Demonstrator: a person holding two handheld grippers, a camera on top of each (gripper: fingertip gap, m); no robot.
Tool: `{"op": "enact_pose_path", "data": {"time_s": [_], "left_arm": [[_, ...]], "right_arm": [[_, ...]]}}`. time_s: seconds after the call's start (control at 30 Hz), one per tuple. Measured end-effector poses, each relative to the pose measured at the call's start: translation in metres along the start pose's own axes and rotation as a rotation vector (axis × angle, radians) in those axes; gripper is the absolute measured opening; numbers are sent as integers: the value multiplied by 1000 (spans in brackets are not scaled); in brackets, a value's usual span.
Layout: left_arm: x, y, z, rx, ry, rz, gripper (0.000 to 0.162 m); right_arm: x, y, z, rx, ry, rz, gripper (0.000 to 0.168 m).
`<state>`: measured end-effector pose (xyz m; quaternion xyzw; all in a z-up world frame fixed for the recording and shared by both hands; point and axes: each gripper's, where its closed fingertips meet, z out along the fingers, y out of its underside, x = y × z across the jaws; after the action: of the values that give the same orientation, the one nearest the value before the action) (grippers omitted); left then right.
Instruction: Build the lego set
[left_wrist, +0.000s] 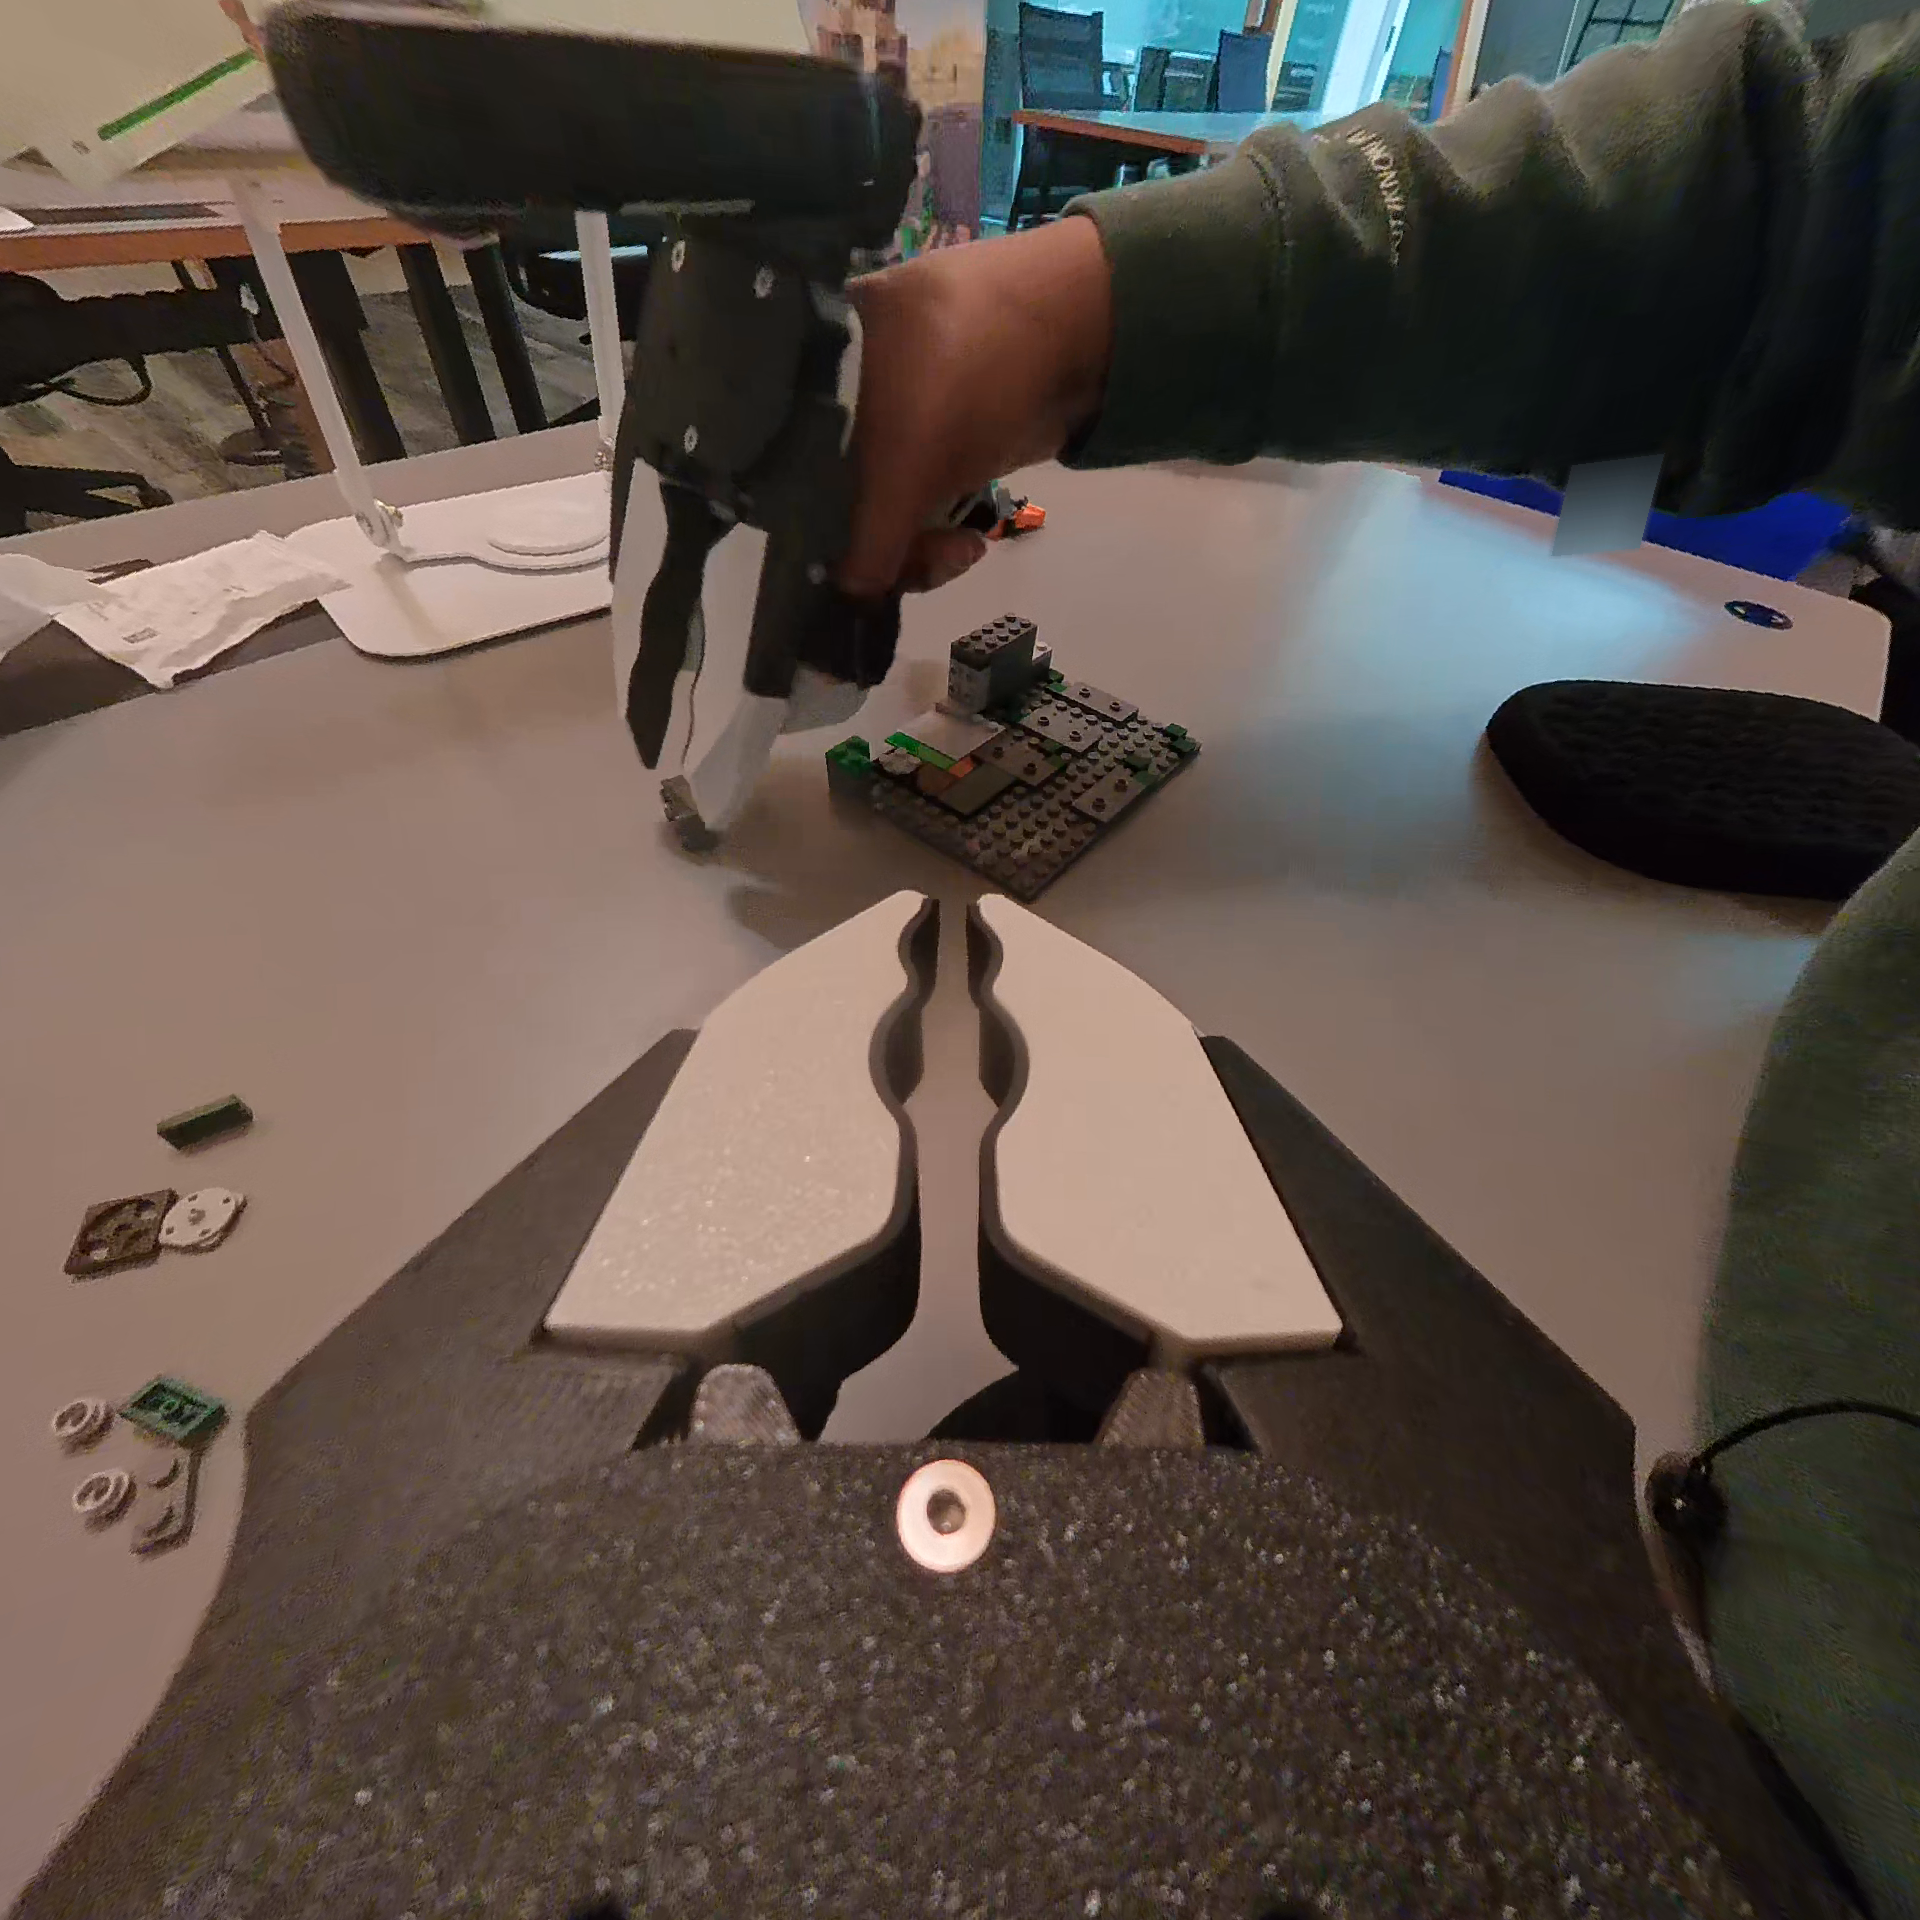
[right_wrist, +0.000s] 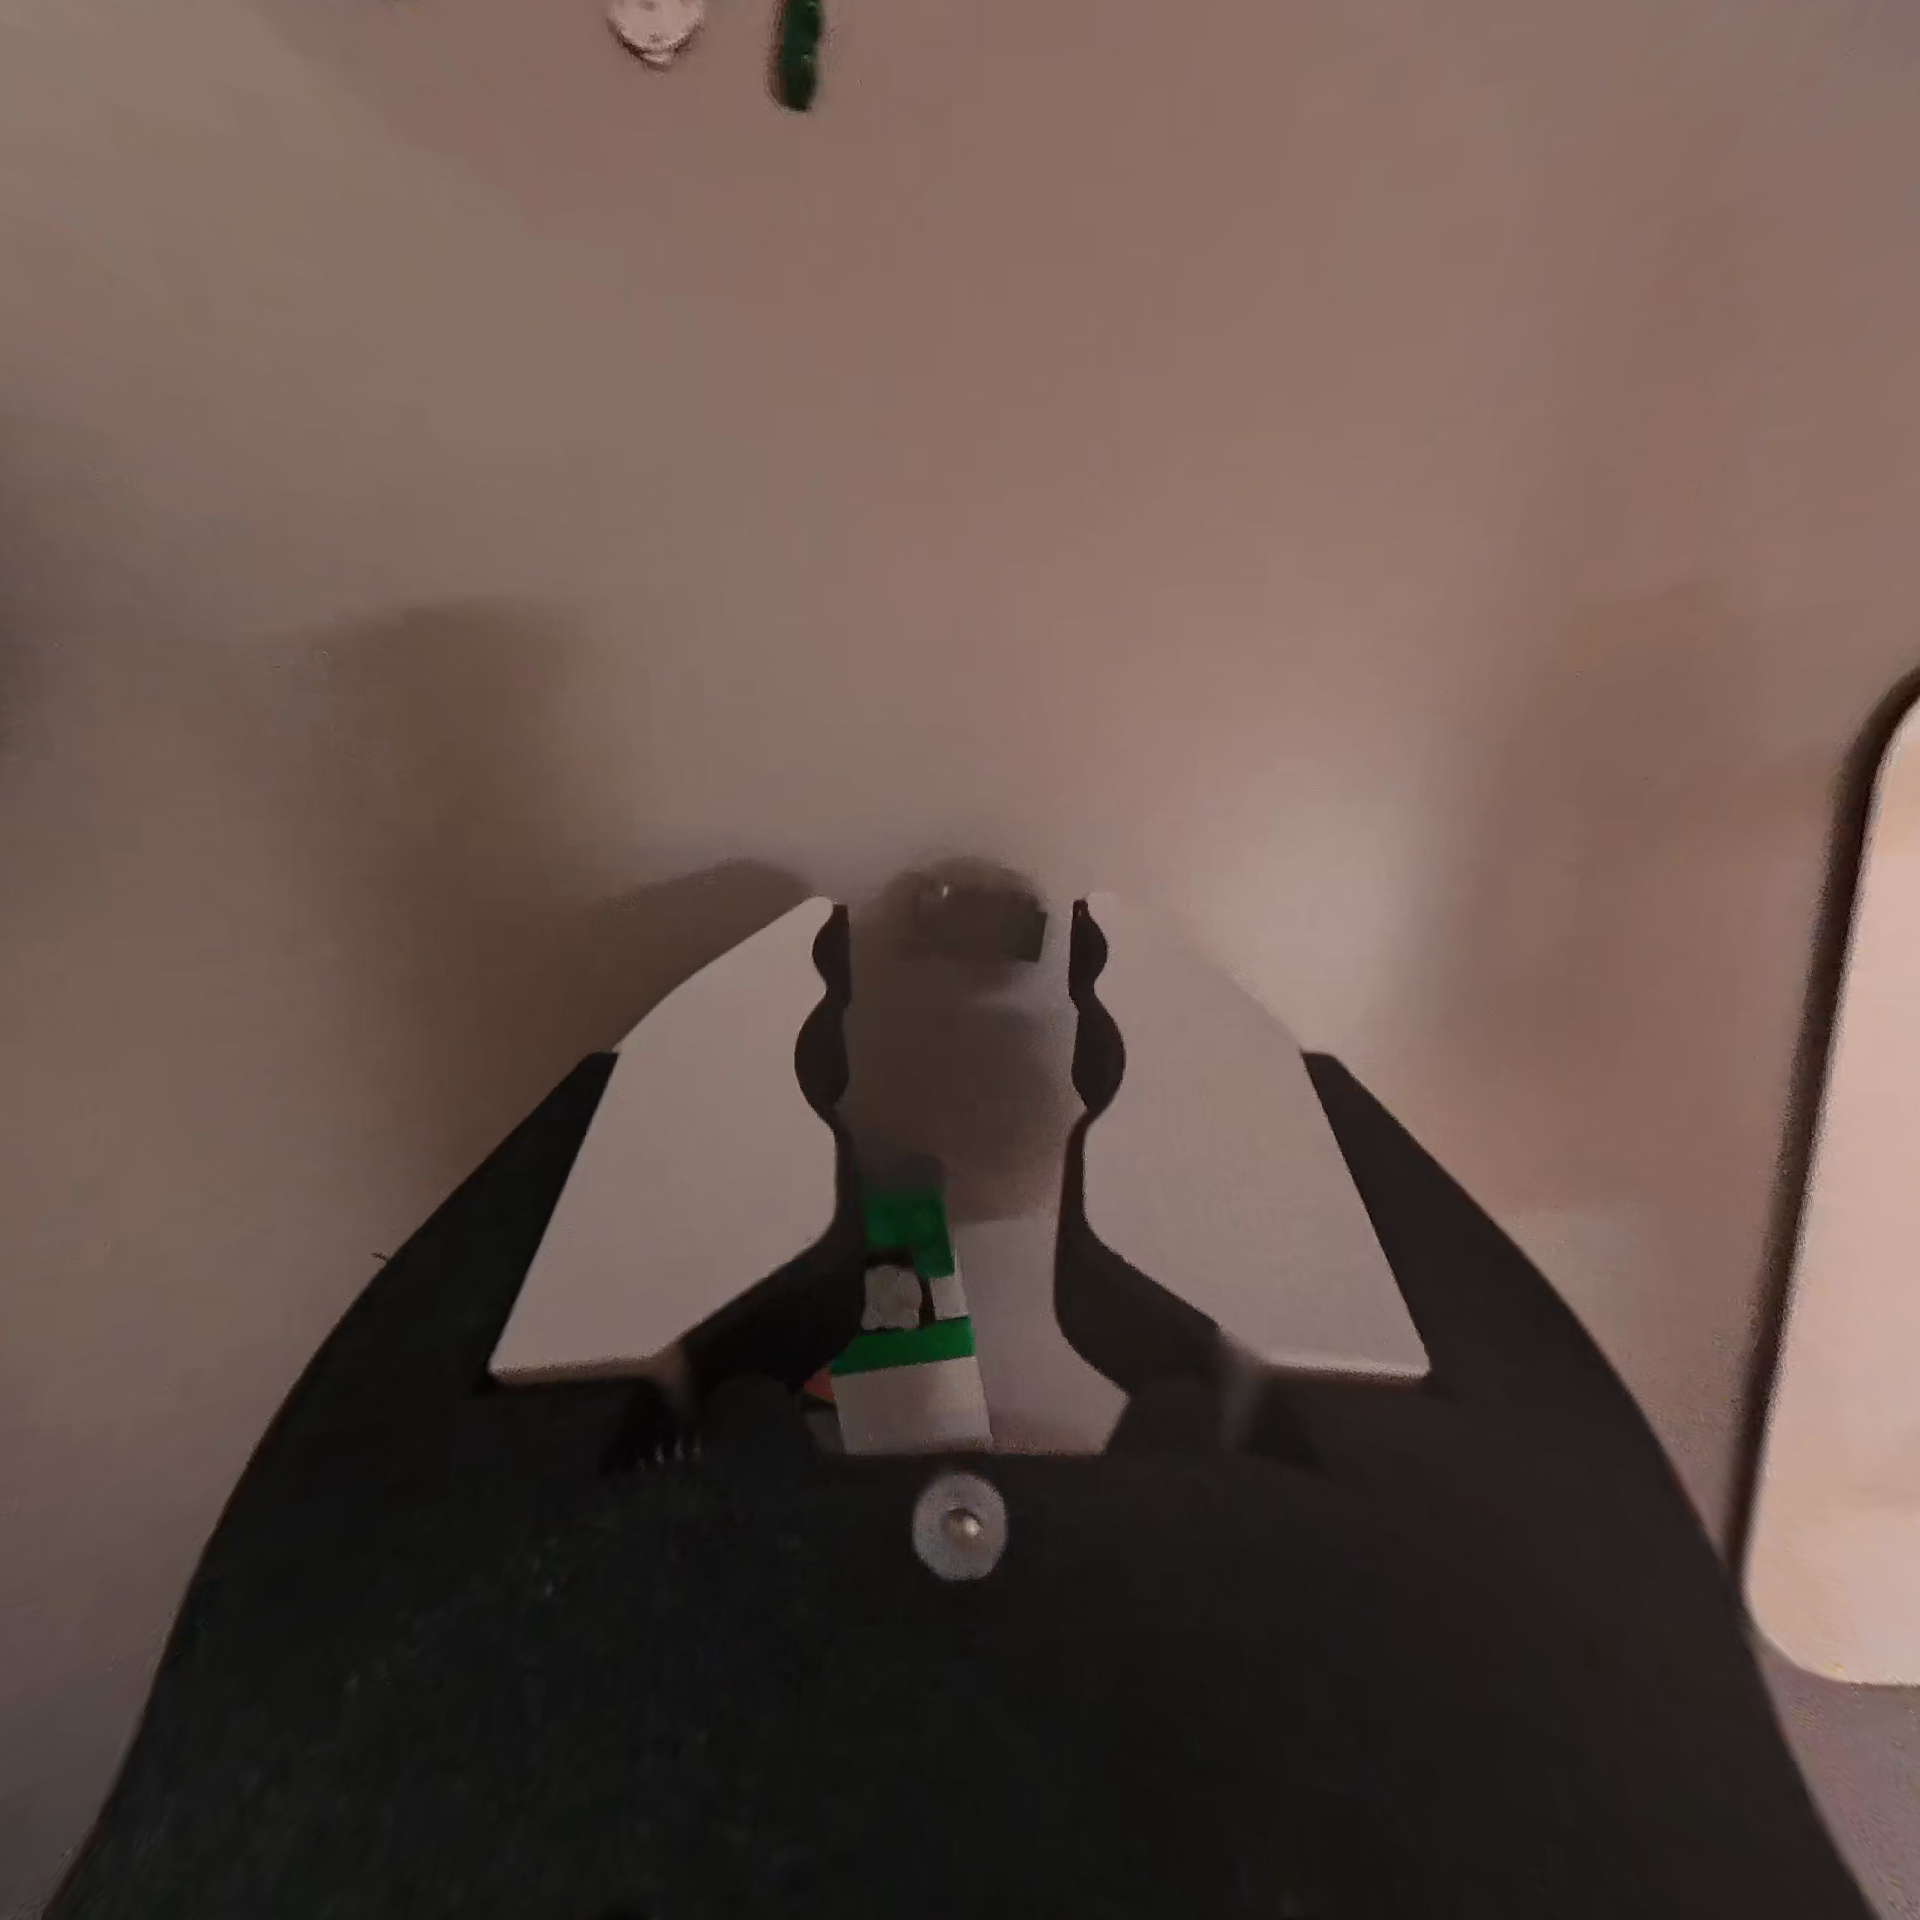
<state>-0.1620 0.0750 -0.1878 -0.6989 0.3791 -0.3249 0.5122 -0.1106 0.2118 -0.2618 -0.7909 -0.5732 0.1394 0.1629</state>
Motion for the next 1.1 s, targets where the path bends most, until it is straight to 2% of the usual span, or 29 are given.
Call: {"op": "enact_pose_path", "data": {"time_s": [0.1, 0.17, 0.37, 0.47, 0.63, 0.77, 0.93, 1.1], "left_arm": [[1, -1, 0, 1, -1, 1, 4], [0, -1, -1, -1, -3, -3, 4], [-4, 5, -1, -18, -18, -23, 4], [-4, 5, 3, -30, -13, -19, 4], [-3, 4, 8, -45, -13, -16, 4], [-5, 5, 12, -57, -14, -25, 4], [-4, 5, 22, -66, -2, -27, 4], [-6, 2, 29, -89, -16, -11, 3]], "right_arm": [[7, 5, 9, -63, 47, 58, 38], [10, 7, 13, -74, 63, 65, 25], [6, -13, 0, 187, 19, -134, 25], [12, 3, 1, 222, -28, -208, 25], [25, 32, 4, 202, -60, -223, 31], [32, 41, -5, 195, -63, -224, 35], [26, 23, -19, 248, -59, -236, 35], [17, 11, -5, 164, -26, -327, 35]]}}
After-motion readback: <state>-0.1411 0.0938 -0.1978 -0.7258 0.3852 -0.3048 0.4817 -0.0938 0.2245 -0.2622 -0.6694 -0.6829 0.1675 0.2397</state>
